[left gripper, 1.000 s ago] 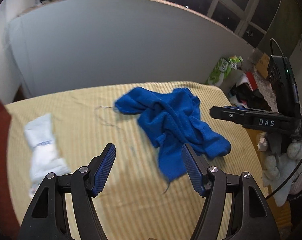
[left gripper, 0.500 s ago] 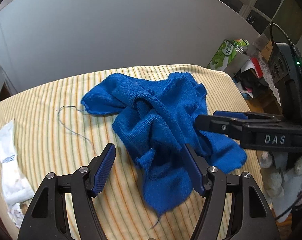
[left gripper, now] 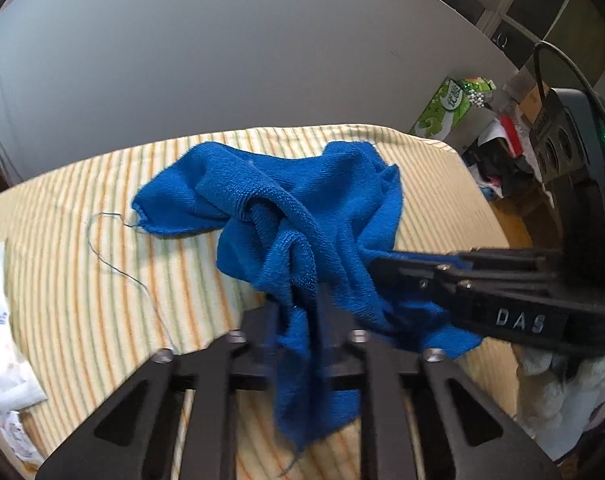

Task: Organize soft objects
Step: 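Move the right gripper to the blue towel and close on it, then lift the blue towel with the right gripper and carry it over the shoebox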

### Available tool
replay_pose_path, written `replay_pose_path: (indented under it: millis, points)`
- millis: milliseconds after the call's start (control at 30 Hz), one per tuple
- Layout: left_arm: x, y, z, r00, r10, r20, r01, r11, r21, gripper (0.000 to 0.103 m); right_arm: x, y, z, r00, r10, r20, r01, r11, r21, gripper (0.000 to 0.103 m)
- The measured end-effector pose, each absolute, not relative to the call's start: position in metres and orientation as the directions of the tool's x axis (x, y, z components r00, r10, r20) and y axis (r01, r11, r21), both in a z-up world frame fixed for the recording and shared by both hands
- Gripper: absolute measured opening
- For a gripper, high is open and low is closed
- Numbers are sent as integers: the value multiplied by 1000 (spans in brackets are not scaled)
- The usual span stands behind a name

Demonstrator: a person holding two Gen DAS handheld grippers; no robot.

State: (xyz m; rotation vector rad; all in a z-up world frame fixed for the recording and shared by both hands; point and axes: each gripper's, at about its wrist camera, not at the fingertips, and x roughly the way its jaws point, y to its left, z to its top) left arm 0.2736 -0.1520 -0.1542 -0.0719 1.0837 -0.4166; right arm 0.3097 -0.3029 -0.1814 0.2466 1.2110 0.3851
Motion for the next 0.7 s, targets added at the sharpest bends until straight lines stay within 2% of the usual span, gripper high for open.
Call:
replay_pose_path:
  millis: [300, 700]
  points:
    - [250, -144, -122, 450, -411, -793, 327, 902, -283, 9, 284, -298, -138, 384, 432, -816, -206, 901, 381, 6]
    - [199, -106, -51, 552, -469, -690, 369, 879, -303, 9, 238, -279, -58, 489, 462, -740, -309, 885, 348, 5]
